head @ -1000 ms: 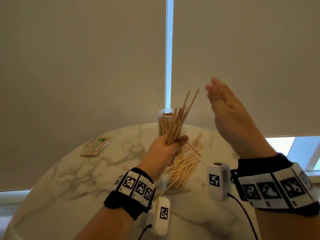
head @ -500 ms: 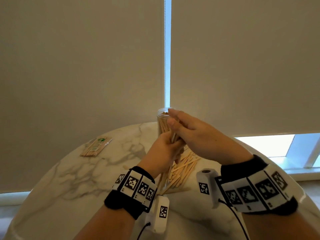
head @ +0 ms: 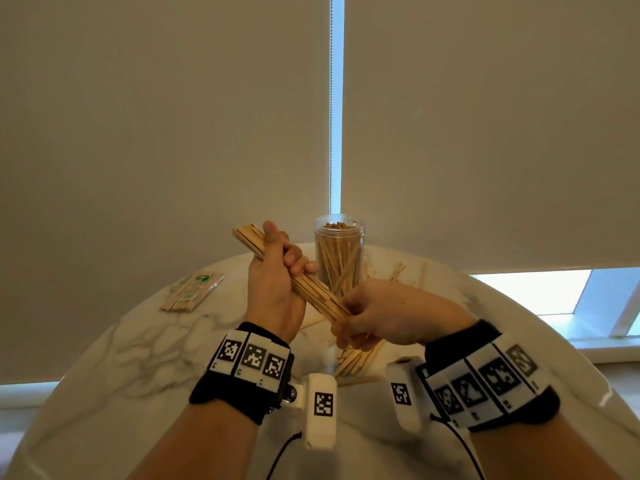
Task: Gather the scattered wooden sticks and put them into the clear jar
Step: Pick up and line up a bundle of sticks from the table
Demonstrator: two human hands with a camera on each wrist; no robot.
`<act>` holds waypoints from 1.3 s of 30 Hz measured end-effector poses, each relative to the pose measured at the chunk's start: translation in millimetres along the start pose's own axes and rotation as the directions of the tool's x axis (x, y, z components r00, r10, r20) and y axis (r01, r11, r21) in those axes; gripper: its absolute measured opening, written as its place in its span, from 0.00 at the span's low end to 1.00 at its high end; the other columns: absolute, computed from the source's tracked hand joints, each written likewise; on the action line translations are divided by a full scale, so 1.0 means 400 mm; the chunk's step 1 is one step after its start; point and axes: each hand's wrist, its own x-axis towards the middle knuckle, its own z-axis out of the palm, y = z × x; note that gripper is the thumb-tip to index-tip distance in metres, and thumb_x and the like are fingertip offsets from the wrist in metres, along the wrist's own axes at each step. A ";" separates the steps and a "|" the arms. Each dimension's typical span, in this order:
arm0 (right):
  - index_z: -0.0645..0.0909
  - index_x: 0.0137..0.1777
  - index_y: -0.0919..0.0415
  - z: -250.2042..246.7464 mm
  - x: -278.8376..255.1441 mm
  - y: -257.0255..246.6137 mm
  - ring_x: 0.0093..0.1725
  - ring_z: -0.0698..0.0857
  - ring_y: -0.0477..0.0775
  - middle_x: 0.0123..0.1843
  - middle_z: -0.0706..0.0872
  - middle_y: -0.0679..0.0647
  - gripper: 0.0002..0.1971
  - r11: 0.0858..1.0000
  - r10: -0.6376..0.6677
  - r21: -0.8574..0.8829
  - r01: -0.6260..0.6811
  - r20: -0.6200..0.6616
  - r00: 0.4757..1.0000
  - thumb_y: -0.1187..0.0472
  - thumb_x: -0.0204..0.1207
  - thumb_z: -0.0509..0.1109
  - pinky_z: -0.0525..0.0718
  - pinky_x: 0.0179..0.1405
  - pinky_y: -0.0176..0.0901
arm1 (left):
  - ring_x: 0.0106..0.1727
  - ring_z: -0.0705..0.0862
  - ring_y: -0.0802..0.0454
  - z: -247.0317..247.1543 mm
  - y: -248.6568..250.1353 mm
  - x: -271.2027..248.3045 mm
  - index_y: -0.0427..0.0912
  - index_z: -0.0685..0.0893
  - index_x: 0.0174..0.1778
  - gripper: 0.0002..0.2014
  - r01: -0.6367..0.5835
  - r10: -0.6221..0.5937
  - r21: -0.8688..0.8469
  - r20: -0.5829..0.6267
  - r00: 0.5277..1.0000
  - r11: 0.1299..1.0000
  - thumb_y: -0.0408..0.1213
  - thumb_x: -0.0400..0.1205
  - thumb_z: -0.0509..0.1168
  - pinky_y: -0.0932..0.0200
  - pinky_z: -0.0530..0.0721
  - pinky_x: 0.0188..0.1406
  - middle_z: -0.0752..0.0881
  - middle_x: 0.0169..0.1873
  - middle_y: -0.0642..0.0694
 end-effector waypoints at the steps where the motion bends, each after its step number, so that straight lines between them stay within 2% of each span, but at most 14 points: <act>1: 0.88 0.54 0.58 -0.001 0.001 0.004 0.47 0.92 0.51 0.45 0.94 0.49 0.10 1.000 -0.008 -0.010 0.008 0.003 1.000 0.53 0.82 0.71 0.92 0.52 0.45 | 0.22 0.67 0.59 -0.001 -0.001 0.001 0.45 0.75 0.36 0.18 -0.002 0.002 -0.006 -0.009 1.000 1.000 0.54 0.85 0.63 0.63 0.77 0.24 0.66 0.25 0.51; 8: 0.91 0.48 0.48 -0.017 -0.010 0.019 0.47 0.86 0.41 0.39 0.90 0.41 0.14 0.986 -0.021 -0.162 0.025 0.024 0.999 0.46 0.85 0.64 0.78 0.54 0.44 | 0.22 0.68 0.58 -0.017 0.002 0.008 0.45 0.75 0.36 0.18 -0.023 0.019 -0.039 -0.115 0.993 0.999 0.53 0.86 0.63 0.63 0.78 0.24 0.68 0.24 0.52; 13: 0.90 0.46 0.46 -0.046 -0.025 0.057 0.41 0.83 0.40 0.38 0.90 0.40 0.13 0.973 0.064 -0.226 -0.054 0.036 0.997 0.47 0.85 0.65 0.77 0.51 0.44 | 0.22 0.67 0.58 -0.044 0.031 0.035 0.46 0.74 0.35 0.18 -0.084 0.066 -0.072 -0.217 0.974 0.994 0.53 0.86 0.63 0.62 0.76 0.25 0.68 0.23 0.52; 19: 0.91 0.44 0.46 -0.111 -0.055 0.128 0.37 0.81 0.43 0.39 0.92 0.41 0.12 0.950 0.206 -0.236 -0.204 -0.015 0.978 0.46 0.83 0.67 0.81 0.50 0.46 | 0.22 0.68 0.57 -0.080 0.077 0.052 0.46 0.74 0.34 0.19 -0.160 0.118 -0.082 -0.380 0.917 0.984 0.54 0.85 0.63 0.62 0.77 0.25 0.70 0.23 0.53; 23: 0.90 0.45 0.50 -0.126 -0.067 0.116 0.34 0.82 0.44 0.39 0.92 0.45 0.13 0.986 0.130 -0.080 -0.146 -0.180 0.975 0.49 0.85 0.66 0.79 0.36 0.39 | 0.21 0.68 0.58 -0.074 0.039 0.046 0.46 0.77 0.38 0.17 -0.014 0.008 -0.016 -0.364 0.931 1.000 0.54 0.86 0.63 0.62 0.76 0.25 0.71 0.23 0.53; 26: 0.87 0.45 0.53 -0.089 -0.048 0.056 0.33 0.83 0.47 0.36 0.92 0.48 0.15 0.999 0.027 0.037 -0.016 -0.294 0.955 0.51 0.88 0.62 0.78 0.33 0.40 | 0.24 0.73 0.59 -0.040 -0.021 0.016 0.41 0.83 0.49 0.18 0.164 -0.134 0.107 -0.243 0.961 0.981 0.54 0.87 0.60 0.63 0.78 0.26 0.79 0.30 0.50; 28: 0.86 0.43 0.53 -0.053 -0.027 0.021 0.32 0.83 0.46 0.34 0.90 0.48 0.16 1.000 -0.002 0.003 0.003 -0.289 0.957 0.51 0.88 0.60 0.79 0.34 0.40 | 0.27 0.80 0.57 -0.010 -0.044 -0.008 0.41 0.85 0.57 0.20 0.237 -0.207 0.170 -0.178 0.962 0.957 0.55 0.87 0.58 0.61 0.82 0.27 0.87 0.37 0.47; 29: 0.85 0.43 0.53 -0.035 -0.017 0.009 0.33 0.83 0.46 0.35 0.89 0.48 0.16 0.999 -0.005 -0.042 -0.007 -0.273 0.962 0.51 0.88 0.60 0.80 0.37 0.41 | 0.33 0.86 0.54 0.000 -0.052 -0.015 0.43 0.85 0.60 0.21 0.266 -0.241 0.182 -0.150 0.959 0.947 0.56 0.88 0.57 0.56 0.88 0.32 0.91 0.41 0.47; 30: 0.85 0.43 0.53 -0.020 -0.005 0.004 0.35 0.83 0.46 0.36 0.88 0.48 0.16 0.996 -0.004 -0.091 -0.020 -0.255 0.967 0.51 0.88 0.60 0.80 0.38 0.42 | 0.42 0.90 0.50 0.007 -0.055 -0.021 0.46 0.84 0.63 0.22 0.287 -0.266 0.196 -0.129 0.955 0.938 0.58 0.87 0.56 0.48 0.91 0.44 0.93 0.46 0.46; 31: 0.85 0.43 0.53 -0.009 0.004 0.002 0.37 0.84 0.46 0.38 0.88 0.48 0.15 0.990 -0.003 -0.135 -0.031 -0.248 0.969 0.52 0.88 0.60 0.79 0.39 0.42 | 0.51 0.90 0.45 0.010 -0.057 -0.024 0.47 0.83 0.66 0.25 0.302 -0.284 0.203 -0.116 0.952 0.931 0.61 0.86 0.55 0.41 0.89 0.57 0.93 0.51 0.45; 33: 0.85 0.44 0.53 0.003 0.013 0.003 0.41 0.85 0.48 0.41 0.88 0.49 0.15 0.982 0.002 -0.184 -0.050 -0.250 0.968 0.51 0.88 0.60 0.82 0.42 0.44 | 0.56 0.87 0.41 0.014 -0.057 -0.029 0.48 0.82 0.68 0.34 0.328 -0.308 0.214 -0.120 0.944 0.920 0.70 0.79 0.55 0.37 0.84 0.64 0.91 0.56 0.44; 35: 0.86 0.43 0.52 0.008 0.017 0.007 0.43 0.87 0.50 0.41 0.89 0.50 0.17 0.979 0.001 -0.197 -0.049 -0.240 0.971 0.50 0.87 0.60 0.87 0.48 0.48 | 0.45 0.85 0.43 0.013 -0.061 -0.032 0.46 0.84 0.63 0.36 0.317 -0.294 0.226 -0.129 0.947 0.921 0.73 0.74 0.58 0.39 0.86 0.57 0.89 0.46 0.44; 37: 0.85 0.39 0.51 0.014 0.017 0.008 0.42 0.88 0.51 0.39 0.89 0.49 0.18 0.977 -0.022 -0.212 -0.027 -0.224 0.974 0.49 0.87 0.59 0.88 0.48 0.49 | 0.31 0.78 0.51 0.015 -0.066 -0.035 0.42 0.83 0.49 0.23 0.272 -0.245 0.220 -0.144 0.959 0.937 0.61 0.82 0.62 0.46 0.85 0.42 0.79 0.28 0.48; 39: 0.84 0.38 0.50 0.015 0.014 0.008 0.41 0.87 0.50 0.37 0.88 0.48 0.19 0.972 -0.037 -0.234 -0.013 -0.210 0.977 0.45 0.87 0.58 0.84 0.42 0.44 | 0.26 0.74 0.54 0.016 -0.067 -0.035 0.44 0.77 0.38 0.17 0.237 -0.203 0.203 -0.177 0.963 0.950 0.53 0.87 0.61 0.50 0.81 0.39 0.72 0.23 0.51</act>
